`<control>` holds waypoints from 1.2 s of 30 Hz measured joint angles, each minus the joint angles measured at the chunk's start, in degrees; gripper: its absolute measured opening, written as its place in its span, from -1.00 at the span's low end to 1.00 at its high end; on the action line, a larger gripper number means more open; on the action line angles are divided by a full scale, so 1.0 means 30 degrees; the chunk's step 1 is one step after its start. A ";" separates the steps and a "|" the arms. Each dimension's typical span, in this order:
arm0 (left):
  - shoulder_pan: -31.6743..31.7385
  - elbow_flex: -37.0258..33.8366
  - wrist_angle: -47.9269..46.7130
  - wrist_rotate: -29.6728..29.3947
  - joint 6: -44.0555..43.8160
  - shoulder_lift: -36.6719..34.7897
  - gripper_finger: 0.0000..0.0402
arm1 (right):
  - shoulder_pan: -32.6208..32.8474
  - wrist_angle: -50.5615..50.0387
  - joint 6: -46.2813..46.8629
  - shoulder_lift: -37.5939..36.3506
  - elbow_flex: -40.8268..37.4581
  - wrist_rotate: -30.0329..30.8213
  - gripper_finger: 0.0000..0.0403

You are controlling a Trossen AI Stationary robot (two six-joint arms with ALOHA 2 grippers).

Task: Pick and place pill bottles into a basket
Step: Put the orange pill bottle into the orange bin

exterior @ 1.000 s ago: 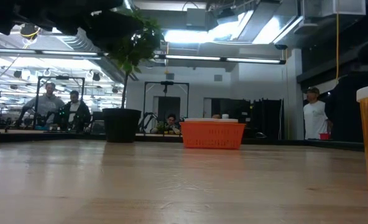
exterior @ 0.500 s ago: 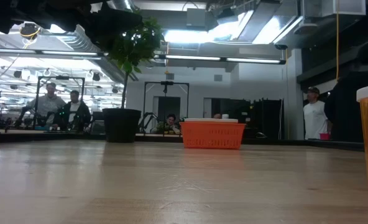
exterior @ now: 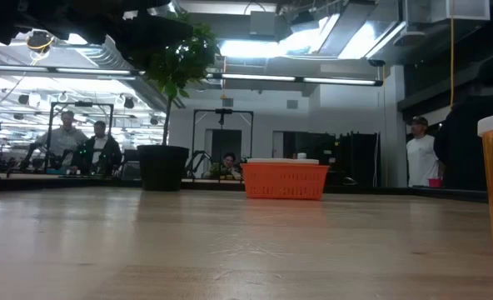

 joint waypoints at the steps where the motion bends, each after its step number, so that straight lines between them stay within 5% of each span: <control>1: 0.0000 0.0000 0.0007 -0.0028 -0.0007 0.0000 0.19 | 0.0000 -0.0019 0.0000 0.0000 0.0000 0.0000 -0.11; 13: 0.0000 0.0000 0.0000 -0.0050 -0.0005 0.0000 0.19 | -0.1152 -0.0200 0.0590 -0.0007 0.0000 -0.1110 0.54; 18: 0.0000 0.0000 -0.0132 -0.0042 -0.0007 0.0000 0.19 | -0.1789 -0.0123 0.0434 0.0236 0.0000 -0.2183 0.56; 36: 0.0000 0.0000 -0.0161 -0.0283 0.0058 0.0000 0.19 | -0.2703 0.2446 -0.0993 0.2215 0.0022 -0.1319 0.56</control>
